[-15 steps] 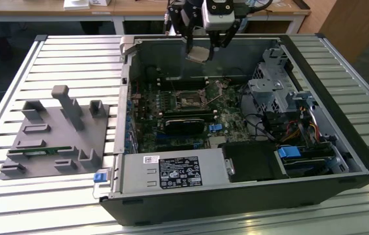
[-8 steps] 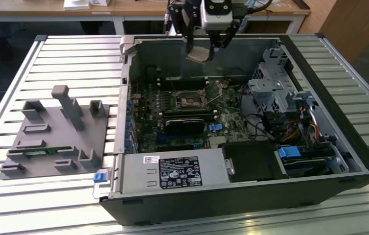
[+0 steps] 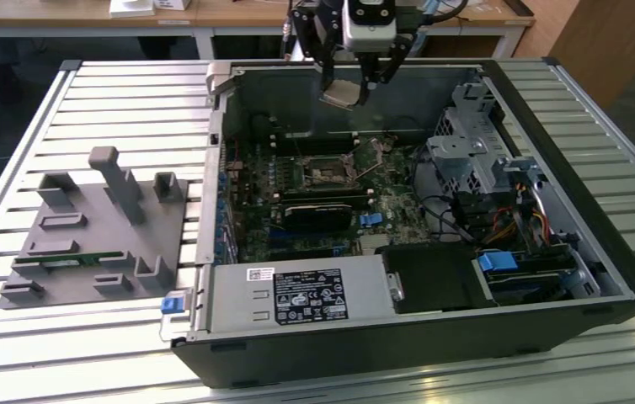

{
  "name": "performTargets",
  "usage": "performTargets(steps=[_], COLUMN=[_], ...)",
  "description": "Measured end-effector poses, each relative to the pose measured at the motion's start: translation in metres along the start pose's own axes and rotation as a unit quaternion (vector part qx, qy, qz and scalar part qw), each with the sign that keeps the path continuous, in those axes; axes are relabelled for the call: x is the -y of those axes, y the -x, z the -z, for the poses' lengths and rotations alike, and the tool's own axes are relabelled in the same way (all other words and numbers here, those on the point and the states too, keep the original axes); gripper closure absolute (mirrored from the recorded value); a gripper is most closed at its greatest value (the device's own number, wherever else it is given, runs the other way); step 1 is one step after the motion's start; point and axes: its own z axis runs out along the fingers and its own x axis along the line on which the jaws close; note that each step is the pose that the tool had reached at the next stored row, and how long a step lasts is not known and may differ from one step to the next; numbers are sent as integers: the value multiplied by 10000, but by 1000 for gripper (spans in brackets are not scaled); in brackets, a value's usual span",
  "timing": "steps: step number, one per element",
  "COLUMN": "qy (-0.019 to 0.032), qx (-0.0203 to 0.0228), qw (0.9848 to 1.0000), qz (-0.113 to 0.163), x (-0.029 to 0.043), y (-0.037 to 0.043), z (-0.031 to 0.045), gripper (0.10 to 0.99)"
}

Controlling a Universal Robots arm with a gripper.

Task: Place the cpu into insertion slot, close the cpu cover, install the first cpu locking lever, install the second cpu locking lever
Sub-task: 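Place the cpu into insertion slot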

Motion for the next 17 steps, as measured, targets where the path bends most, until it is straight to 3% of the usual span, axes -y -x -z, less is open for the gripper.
performTargets(steps=[17], qy=[9], qx=[39], qw=[9990], qz=[-440], x=[0], y=[0], z=[-4], gripper=[545])
